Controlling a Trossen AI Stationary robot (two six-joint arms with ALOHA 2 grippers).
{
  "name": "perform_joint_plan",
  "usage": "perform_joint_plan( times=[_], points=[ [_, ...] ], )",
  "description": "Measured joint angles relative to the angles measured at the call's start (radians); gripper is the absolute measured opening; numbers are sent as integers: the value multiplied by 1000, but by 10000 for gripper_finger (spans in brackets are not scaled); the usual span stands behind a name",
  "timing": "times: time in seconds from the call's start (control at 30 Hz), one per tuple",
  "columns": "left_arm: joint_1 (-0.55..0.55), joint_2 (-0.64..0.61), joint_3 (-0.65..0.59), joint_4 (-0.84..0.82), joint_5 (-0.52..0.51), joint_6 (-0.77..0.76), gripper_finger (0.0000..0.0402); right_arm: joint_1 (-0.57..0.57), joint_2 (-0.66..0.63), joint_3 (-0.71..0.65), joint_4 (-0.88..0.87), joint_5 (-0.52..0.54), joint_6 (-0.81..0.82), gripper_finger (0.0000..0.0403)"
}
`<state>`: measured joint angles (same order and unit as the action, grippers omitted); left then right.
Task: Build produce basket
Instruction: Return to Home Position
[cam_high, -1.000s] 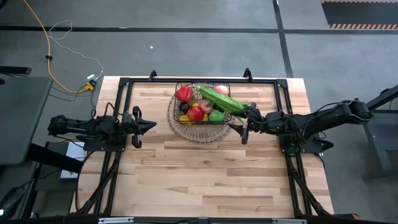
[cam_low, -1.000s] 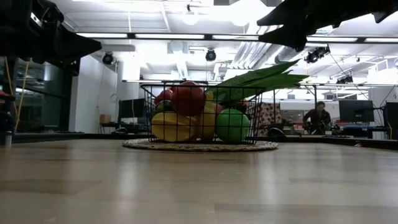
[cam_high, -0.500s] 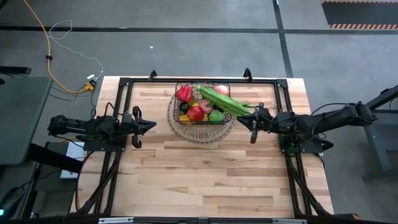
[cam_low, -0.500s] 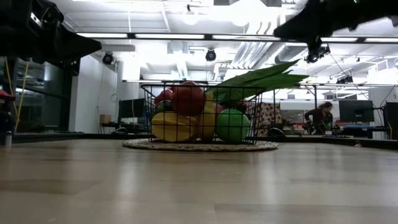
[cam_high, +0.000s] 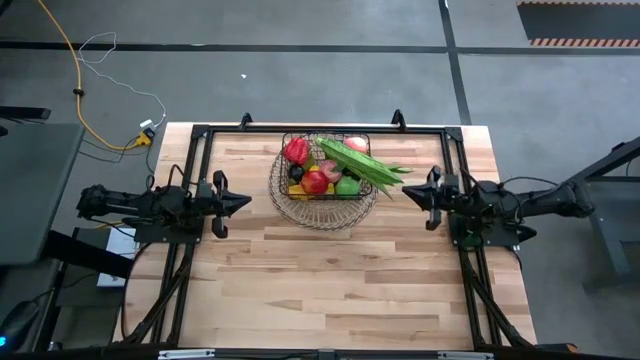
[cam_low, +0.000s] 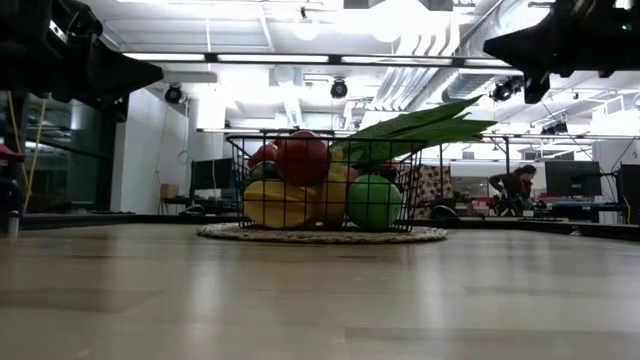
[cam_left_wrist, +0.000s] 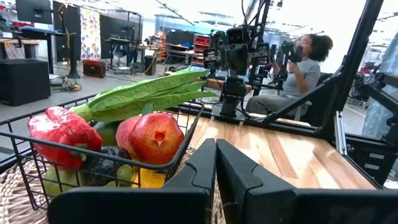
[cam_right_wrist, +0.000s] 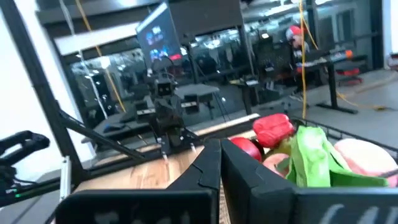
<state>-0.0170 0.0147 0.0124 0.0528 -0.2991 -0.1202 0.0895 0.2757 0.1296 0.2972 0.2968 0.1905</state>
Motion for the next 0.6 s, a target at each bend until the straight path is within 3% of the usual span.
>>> perform_joint_plan(
  times=[0.17, 0.6],
  points=[
    [0, 0, 0, 0, 0, 0, 3, 0, -93, -53, -1, -64, -39, 0],
    [0, 0, 0, 0, 0, 0, 3, 0, -197, -120, -50, -70, -49, 0]
  ],
)
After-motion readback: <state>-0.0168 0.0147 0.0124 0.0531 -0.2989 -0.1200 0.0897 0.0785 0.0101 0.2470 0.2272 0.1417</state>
